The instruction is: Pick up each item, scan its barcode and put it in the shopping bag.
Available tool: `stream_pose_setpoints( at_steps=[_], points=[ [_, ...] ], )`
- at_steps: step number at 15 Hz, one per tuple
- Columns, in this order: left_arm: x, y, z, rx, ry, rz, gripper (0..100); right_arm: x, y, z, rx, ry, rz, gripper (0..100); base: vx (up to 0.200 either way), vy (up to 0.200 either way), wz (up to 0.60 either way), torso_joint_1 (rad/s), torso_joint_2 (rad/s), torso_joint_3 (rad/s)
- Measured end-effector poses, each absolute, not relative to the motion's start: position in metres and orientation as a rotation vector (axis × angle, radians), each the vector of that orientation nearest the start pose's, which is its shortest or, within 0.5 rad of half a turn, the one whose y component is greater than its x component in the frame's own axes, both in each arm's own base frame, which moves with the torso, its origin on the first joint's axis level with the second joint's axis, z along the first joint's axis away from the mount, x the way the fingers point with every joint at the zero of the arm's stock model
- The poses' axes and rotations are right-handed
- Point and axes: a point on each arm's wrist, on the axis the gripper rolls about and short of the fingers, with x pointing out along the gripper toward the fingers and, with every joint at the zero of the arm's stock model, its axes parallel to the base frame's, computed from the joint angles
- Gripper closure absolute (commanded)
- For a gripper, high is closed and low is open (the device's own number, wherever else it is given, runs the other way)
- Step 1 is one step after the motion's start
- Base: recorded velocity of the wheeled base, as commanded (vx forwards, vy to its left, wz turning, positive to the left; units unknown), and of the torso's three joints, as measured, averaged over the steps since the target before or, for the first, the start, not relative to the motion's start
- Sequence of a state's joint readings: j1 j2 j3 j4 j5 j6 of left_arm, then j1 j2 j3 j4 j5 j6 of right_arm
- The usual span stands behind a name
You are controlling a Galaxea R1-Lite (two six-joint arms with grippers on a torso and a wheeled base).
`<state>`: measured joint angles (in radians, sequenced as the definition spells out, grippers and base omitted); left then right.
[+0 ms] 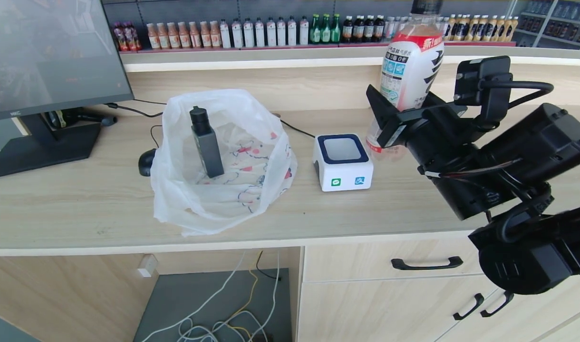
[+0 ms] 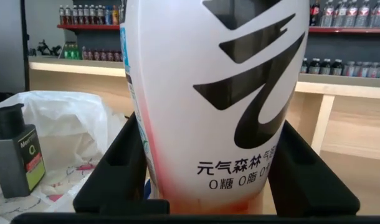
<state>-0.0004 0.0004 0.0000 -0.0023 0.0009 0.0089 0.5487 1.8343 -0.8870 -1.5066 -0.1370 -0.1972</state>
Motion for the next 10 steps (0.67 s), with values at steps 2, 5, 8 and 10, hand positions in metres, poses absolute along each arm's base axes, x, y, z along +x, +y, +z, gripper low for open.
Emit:
stream_pose_setpoints(
  at_steps=[2,5,8,10],
  points=[
    [-0.0228,0.0,0.0757,0.008,-0.002,0.001,0,0.2824,0.1679,0.2475,0.004,-0.576,0.34,100,0.0,0.2,0.0,0.005,0.0,-0.005],
    [-0.0228,0.0,0.0757,0.008,-0.002,0.0,0,0.2828,0.1686,0.2503,0.017,-0.595,0.34,100,0.0,0.2,0.0,0.001,0.01,0.001],
    [-0.0228,0.0,0.0758,0.008,-0.002,0.001,0,0.2833,0.1686,0.2519,0.031,-0.597,0.339,100,0.0,0.2,0.0,0.002,0.01,0.001],
    [-0.0228,0.0,0.0757,0.008,-0.002,0.001,0,0.2834,0.1683,0.2526,0.033,-0.601,0.338,100,0.0,0.2,0.0,0.002,0.0,0.0]
  ],
)
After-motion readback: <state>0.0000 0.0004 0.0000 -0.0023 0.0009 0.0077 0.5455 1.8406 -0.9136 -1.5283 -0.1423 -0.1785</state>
